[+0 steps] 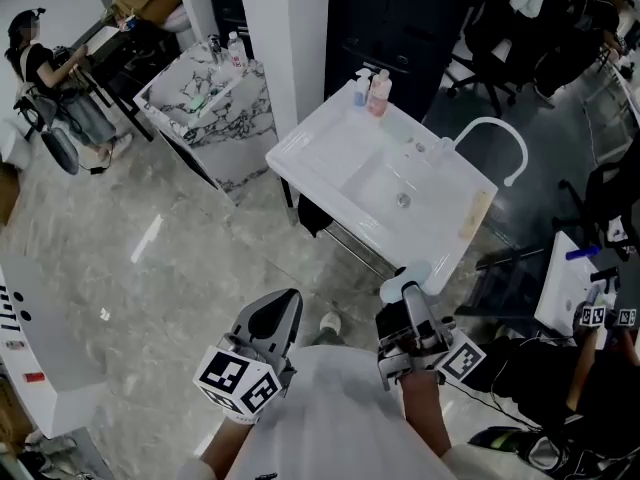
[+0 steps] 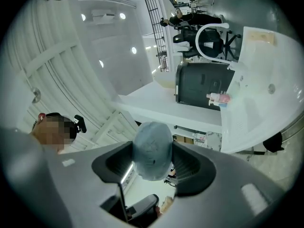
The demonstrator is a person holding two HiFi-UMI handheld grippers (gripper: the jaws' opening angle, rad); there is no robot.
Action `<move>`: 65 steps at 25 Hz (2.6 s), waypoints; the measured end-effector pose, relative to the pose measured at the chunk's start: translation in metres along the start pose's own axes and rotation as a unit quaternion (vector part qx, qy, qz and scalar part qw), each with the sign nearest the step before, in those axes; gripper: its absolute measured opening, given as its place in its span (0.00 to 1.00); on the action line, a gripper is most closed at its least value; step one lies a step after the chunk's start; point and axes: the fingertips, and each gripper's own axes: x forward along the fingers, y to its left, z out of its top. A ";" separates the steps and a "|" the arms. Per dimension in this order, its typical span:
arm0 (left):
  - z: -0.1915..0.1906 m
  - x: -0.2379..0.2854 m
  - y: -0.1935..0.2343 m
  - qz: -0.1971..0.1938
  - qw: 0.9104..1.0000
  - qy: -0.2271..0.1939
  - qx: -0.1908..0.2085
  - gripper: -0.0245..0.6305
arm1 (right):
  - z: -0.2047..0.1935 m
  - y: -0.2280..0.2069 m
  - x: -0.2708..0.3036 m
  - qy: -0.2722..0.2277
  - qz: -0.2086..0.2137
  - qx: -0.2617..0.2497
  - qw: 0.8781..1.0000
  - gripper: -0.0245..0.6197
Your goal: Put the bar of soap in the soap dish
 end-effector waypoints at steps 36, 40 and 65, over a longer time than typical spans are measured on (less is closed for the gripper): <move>0.039 0.172 0.054 -0.054 0.997 0.060 -0.015 0.05 | 0.091 -0.105 0.095 -0.039 -0.053 -0.004 0.998 0.46; 0.065 0.204 0.080 -0.059 0.997 0.056 -0.015 0.05 | 0.104 -0.120 0.135 -0.044 -0.053 -0.005 0.998 0.46; 0.155 0.311 0.197 -0.143 0.988 0.055 -0.035 0.05 | 0.145 -0.160 0.285 -0.104 -0.083 -0.076 0.988 0.46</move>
